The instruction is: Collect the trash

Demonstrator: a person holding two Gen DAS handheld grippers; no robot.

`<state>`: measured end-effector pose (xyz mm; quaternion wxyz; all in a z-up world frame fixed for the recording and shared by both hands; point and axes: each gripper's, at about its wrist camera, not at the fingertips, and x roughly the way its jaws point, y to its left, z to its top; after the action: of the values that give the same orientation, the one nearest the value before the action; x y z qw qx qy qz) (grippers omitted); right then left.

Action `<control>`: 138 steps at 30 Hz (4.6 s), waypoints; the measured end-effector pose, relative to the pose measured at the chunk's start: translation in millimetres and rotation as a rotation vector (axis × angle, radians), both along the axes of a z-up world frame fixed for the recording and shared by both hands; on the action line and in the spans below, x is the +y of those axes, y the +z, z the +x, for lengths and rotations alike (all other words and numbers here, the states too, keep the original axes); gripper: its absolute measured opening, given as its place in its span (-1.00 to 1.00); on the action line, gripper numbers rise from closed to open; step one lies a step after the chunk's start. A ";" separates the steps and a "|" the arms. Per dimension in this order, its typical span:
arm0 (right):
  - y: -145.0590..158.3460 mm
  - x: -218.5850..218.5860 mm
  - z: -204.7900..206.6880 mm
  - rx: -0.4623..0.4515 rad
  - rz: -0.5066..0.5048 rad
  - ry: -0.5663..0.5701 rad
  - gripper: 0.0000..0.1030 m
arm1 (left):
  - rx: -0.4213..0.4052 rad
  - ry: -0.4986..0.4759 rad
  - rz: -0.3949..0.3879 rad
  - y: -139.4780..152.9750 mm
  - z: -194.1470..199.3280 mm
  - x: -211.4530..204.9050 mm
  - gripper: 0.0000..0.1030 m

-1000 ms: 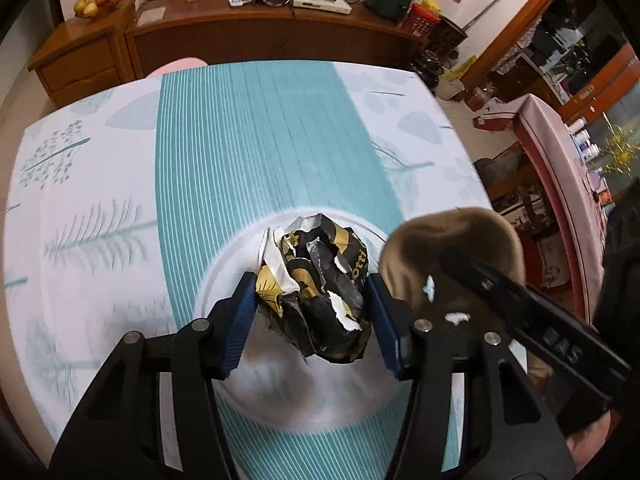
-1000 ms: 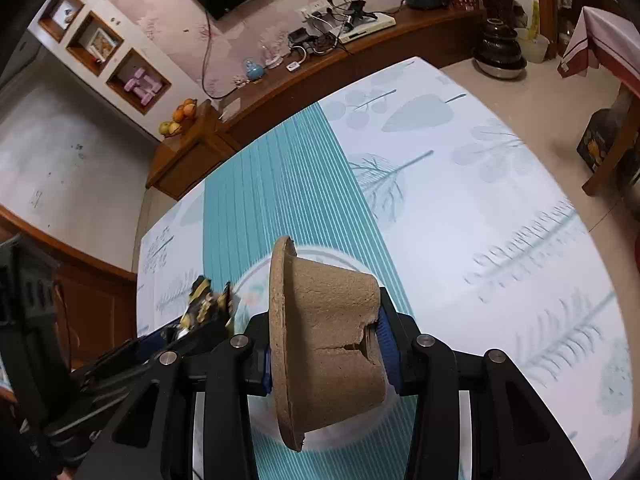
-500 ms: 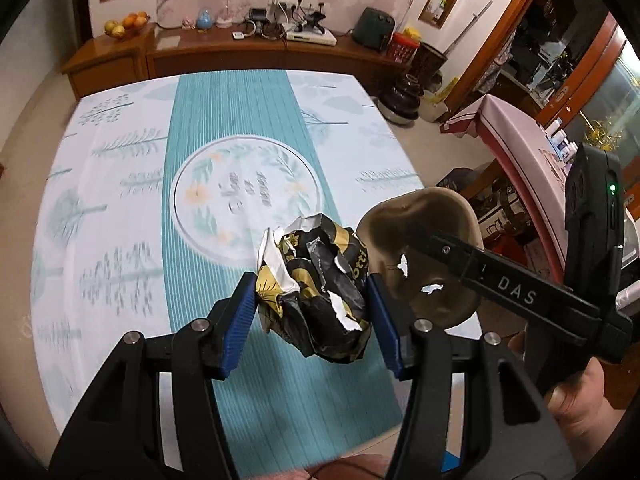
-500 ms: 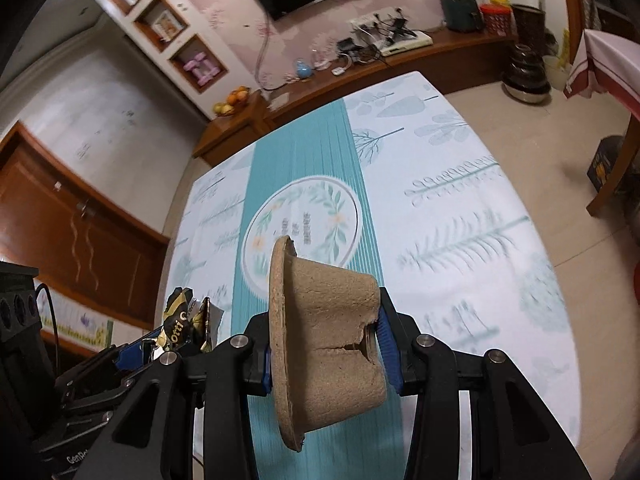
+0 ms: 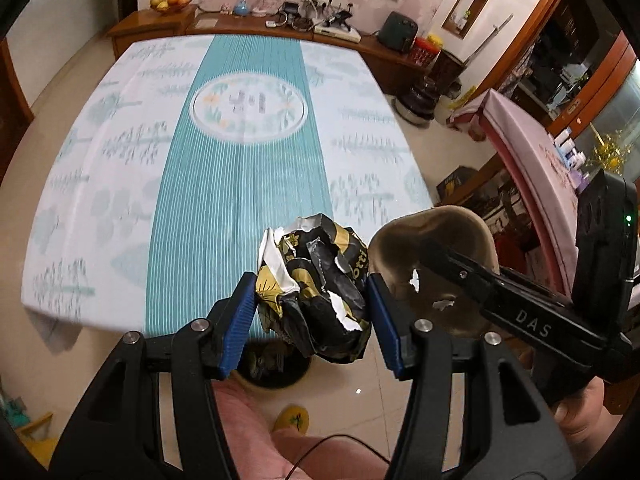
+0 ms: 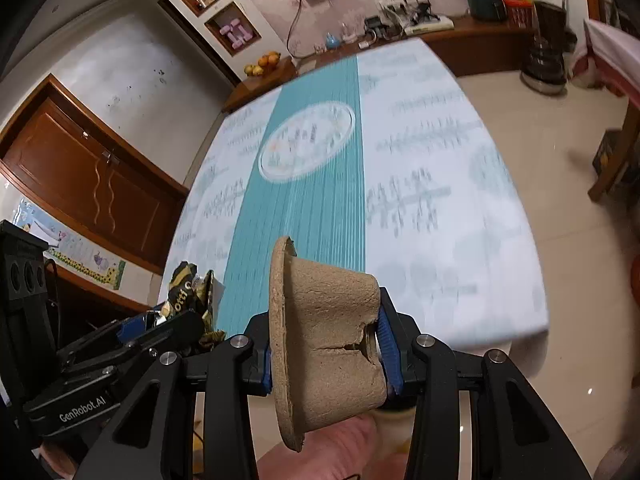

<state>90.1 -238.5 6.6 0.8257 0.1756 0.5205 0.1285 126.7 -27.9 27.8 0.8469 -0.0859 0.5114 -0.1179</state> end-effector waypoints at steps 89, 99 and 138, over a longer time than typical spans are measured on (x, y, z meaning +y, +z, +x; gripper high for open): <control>-201.0 55.0 -113.8 -0.010 -0.222 -0.148 0.01 | 0.035 0.116 0.138 -246.4 -91.1 45.6 0.60; -86.1 53.2 -112.6 -0.086 -0.219 -0.107 0.01 | -0.042 0.166 0.149 -137.4 -103.1 50.1 0.60; 57.9 63.6 -108.2 -0.250 -0.267 -0.045 0.06 | -0.224 0.177 0.203 33.7 -107.5 29.2 0.60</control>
<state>-18.1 -174.9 64.4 0.9026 0.0588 0.4222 0.0606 19.1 1.3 61.5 0.9099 -0.0308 0.4137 0.0006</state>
